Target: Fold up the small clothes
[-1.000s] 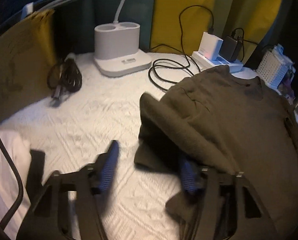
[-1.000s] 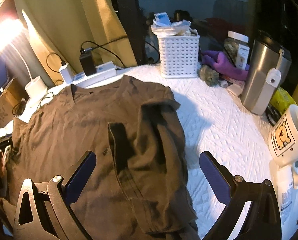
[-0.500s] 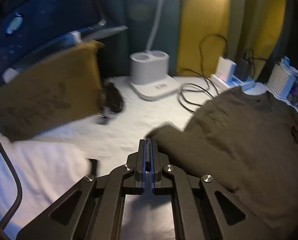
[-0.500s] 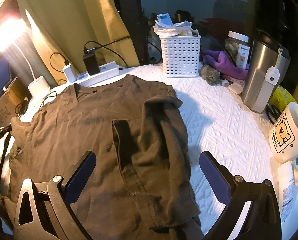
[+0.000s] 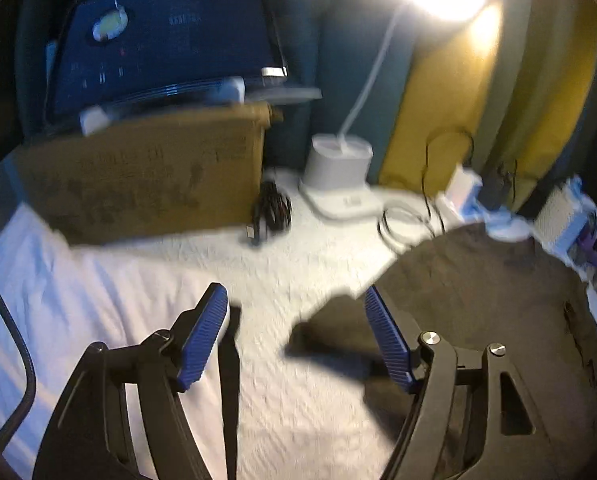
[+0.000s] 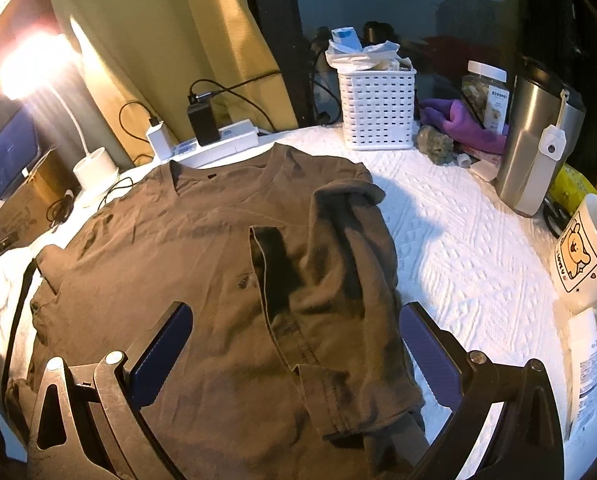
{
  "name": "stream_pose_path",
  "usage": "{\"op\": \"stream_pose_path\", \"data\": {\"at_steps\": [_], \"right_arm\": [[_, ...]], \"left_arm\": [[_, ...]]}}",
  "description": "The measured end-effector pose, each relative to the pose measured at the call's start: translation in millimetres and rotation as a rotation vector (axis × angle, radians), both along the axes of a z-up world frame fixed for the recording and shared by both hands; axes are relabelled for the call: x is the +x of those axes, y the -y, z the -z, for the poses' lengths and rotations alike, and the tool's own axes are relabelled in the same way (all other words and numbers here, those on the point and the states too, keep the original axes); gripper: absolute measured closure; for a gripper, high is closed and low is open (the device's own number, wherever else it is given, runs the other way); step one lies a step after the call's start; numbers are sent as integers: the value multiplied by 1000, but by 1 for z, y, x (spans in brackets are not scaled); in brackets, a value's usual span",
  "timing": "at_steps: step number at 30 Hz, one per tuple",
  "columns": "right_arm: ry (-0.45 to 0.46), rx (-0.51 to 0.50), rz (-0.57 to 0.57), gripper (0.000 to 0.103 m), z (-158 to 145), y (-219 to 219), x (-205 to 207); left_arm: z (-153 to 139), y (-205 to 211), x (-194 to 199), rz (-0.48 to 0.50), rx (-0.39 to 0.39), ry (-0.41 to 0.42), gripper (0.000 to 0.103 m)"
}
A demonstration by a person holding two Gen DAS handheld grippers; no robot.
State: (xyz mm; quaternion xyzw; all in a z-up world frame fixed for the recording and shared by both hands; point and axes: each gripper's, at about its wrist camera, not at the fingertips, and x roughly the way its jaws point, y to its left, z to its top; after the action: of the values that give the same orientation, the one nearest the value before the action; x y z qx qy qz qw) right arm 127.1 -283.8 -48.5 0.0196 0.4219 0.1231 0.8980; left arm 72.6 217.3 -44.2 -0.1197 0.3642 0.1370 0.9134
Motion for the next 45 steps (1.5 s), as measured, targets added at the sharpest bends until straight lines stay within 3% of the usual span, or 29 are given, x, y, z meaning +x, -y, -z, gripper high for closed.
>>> {"op": "stream_pose_path", "data": {"at_steps": [7,13,14,16,17,18,20,25,30,33,39,45], "right_arm": [[3,15,-8,0,1,3,-3],[6,29,-4,0,2,9,-12],[6,31,-3,0,2,10,-13],[5,37,-2,0,4,13,-16],[4,38,-2,0,4,13,-17],[3,41,-1,0,5,15,-19],[1,44,-3,0,6,16,-19],[0,56,-17,0,9,17,-20],[-7,65,-41,0,13,14,-19],[-14,64,-53,0,16,14,-19],[-13,68,-40,0,17,21,-17],[-11,58,-29,0,16,22,-15]], "left_arm": [[44,52,-4,161,-11,-147,32],[60,76,12,225,-3,-165,32],[62,78,13,233,3,-164,38],[63,86,13,237,53,-160,87],[61,87,13,252,34,-164,94],[60,89,13,249,36,-172,95],[51,97,6,230,113,-174,95],[32,106,-22,170,166,-163,95],[48,101,-34,103,111,-233,91],[50,85,-41,60,69,-236,55],[39,44,-40,14,24,-193,55],[50,23,-10,75,37,-179,52]]}}
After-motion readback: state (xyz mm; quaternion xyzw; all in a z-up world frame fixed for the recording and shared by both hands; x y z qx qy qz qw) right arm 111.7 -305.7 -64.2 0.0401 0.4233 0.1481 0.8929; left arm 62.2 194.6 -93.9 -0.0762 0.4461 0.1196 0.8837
